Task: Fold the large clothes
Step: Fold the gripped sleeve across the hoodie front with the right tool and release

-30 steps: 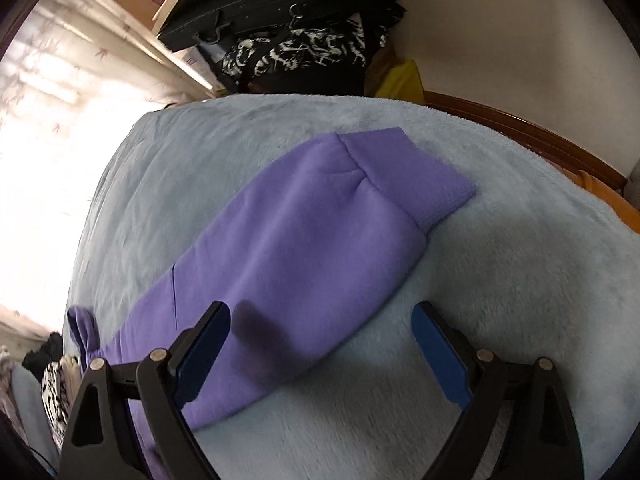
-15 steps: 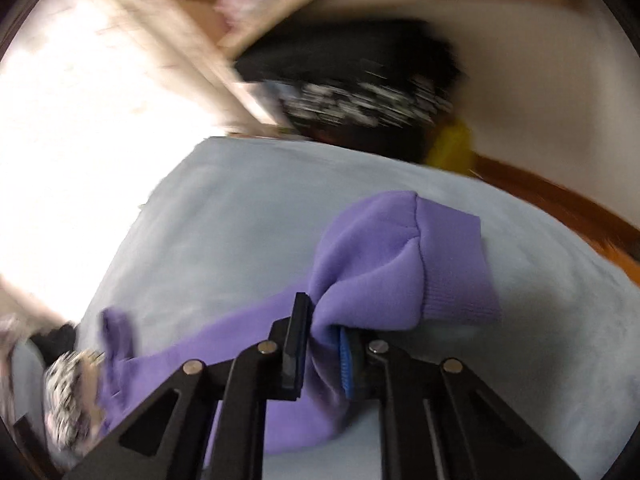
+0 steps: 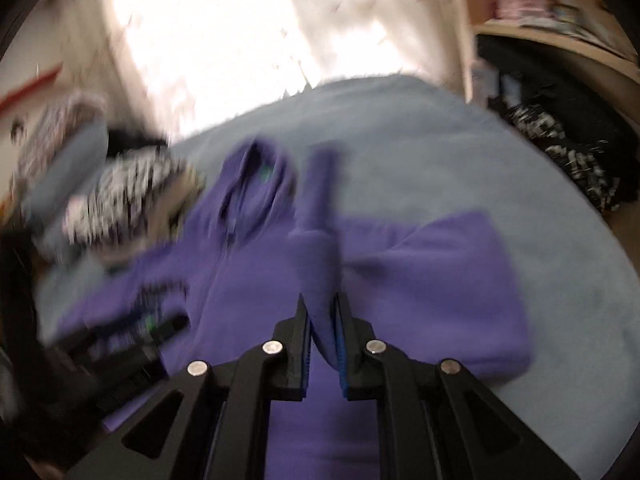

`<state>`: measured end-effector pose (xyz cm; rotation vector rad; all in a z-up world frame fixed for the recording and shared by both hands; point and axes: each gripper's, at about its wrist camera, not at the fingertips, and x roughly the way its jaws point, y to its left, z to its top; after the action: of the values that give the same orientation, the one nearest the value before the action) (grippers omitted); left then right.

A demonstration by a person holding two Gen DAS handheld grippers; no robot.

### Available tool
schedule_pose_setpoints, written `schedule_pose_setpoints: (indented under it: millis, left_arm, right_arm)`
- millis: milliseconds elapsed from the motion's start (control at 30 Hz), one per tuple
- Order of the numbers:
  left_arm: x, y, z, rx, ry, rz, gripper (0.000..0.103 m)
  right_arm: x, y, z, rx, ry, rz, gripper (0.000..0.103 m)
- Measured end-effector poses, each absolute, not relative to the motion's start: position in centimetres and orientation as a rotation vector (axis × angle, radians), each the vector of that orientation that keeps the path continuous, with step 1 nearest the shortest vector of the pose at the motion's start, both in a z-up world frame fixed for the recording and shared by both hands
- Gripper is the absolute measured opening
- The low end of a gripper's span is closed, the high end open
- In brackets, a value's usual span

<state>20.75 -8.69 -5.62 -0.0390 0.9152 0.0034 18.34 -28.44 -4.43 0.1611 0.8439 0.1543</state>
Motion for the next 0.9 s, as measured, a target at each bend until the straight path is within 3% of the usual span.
schedule_pose_setpoints:
  millis: [133,267,400,467,900]
  left_arm:
    - [20.5,-6.6,-7.4,-0.054,0.957,0.028,0.062]
    - [20.3,-5.4,-9.2,-0.107,1.009,0.000,0.062]
    - [20.2,-5.0,-10.3,-0.233,1.058,-0.119,0.062]
    - [20.2,-5.2,-10.5,-0.288,1.075,-0.188,0.062]
    - [20.3,-7.9,-14.0,-0.438,1.192,-0.359,0.066]
  right_arm:
    - [18.0,-25.3,-8.9,0.093,0.978,0.175,0.017]
    - [16.6,-24.7,-10.1,0.065,0.996,0.169,0.029]
    - [15.6,-25.2,-10.0,0.063,1.002,0.160,0.047]
    - [14.7,-25.5,-9.8,0.065,0.998,0.160,0.050]
    - [11.1,-27.4,-10.6,0.184,1.025,0.137,0.051]
